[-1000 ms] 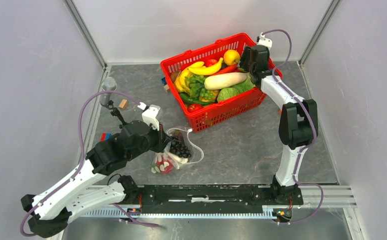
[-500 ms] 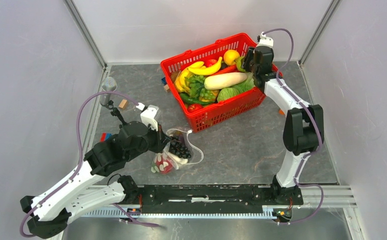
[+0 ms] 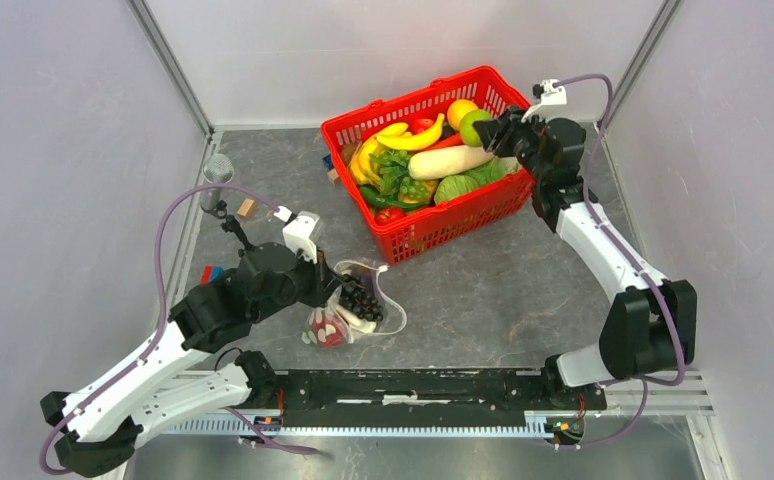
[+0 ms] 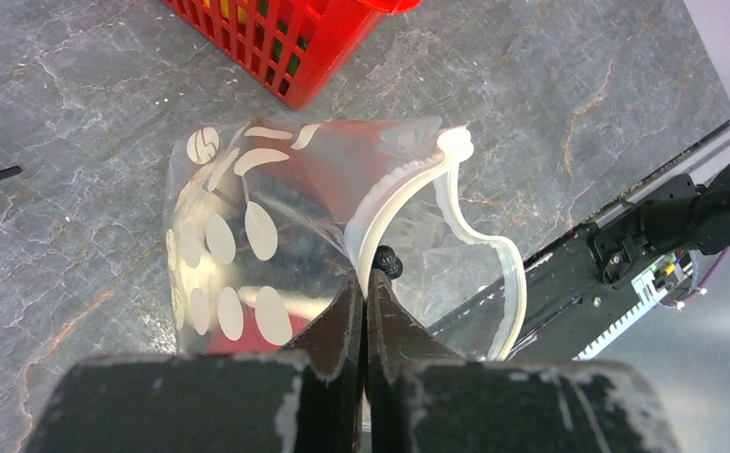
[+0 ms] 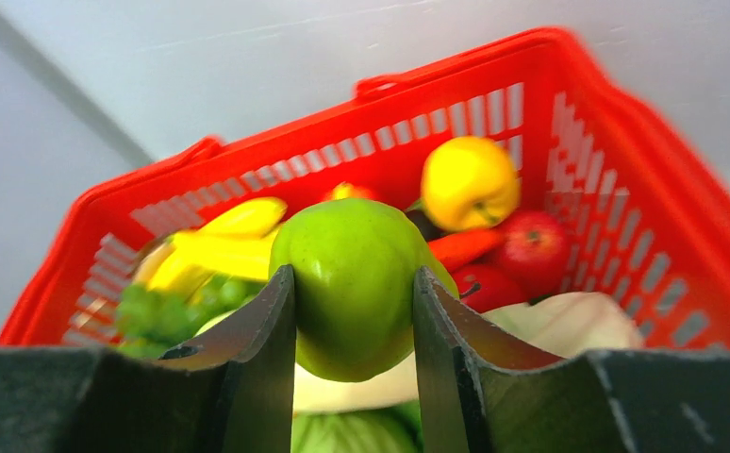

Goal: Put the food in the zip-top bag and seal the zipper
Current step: Pick up the fake fruit from the bin, then place the fake fruit in the zipper food storage bag.

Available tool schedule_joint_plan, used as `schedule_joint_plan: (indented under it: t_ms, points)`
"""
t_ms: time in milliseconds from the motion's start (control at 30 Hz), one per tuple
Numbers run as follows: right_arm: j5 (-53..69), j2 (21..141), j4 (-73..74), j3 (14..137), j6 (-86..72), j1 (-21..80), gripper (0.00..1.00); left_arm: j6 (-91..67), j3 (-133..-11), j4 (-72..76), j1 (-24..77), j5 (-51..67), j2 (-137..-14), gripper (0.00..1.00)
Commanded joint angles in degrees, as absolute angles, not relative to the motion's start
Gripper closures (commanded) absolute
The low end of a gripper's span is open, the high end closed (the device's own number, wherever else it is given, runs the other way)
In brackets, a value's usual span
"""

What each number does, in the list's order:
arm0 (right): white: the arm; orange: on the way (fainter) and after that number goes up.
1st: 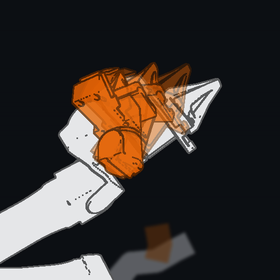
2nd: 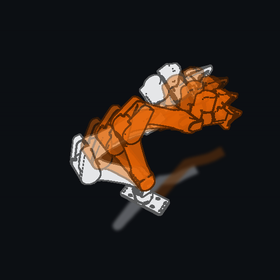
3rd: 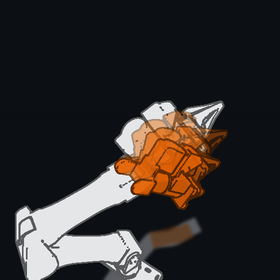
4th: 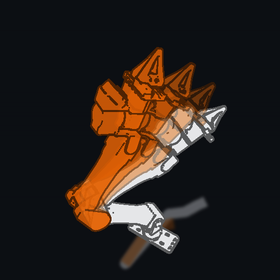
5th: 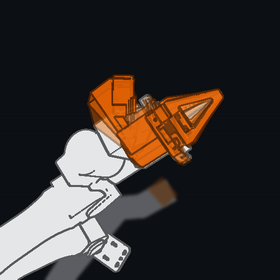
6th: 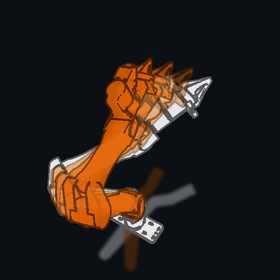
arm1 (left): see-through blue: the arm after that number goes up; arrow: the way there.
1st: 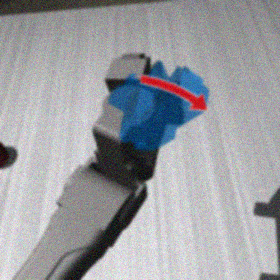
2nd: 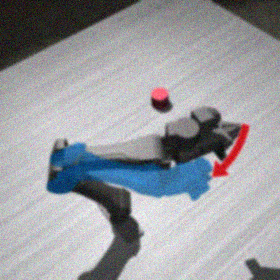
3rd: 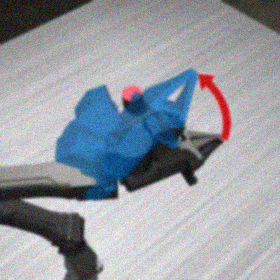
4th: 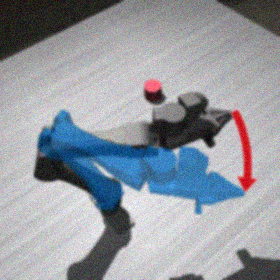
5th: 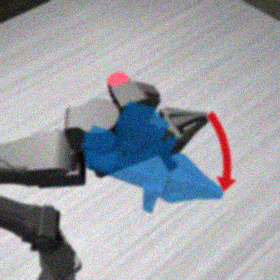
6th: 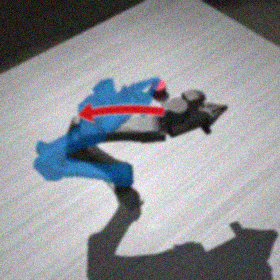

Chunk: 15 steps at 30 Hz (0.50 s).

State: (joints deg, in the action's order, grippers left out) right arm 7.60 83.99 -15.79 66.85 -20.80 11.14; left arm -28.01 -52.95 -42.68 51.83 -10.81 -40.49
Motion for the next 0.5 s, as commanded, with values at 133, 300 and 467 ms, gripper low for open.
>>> schedule_joint_plan:
  t_ms: [133, 300, 467]
  points:
    - [31.1, 73.6, -27.6, 57.7, -25.4, 12.2, 0.84, -29.5, -52.6, -38.1, 51.6, -9.5, -40.7, 0.96]
    - [38.5, 66.8, -25.2, 55.0, -20.6, 15.8, 0.84, -29.5, -52.8, -37.7, 51.6, -9.0, -41.4, 0.96]
    - [45.3, 59.9, -24.9, 50.8, -18.5, 19.9, 0.83, -29.7, -52.5, -37.4, 51.6, -9.3, -41.2, 0.96]
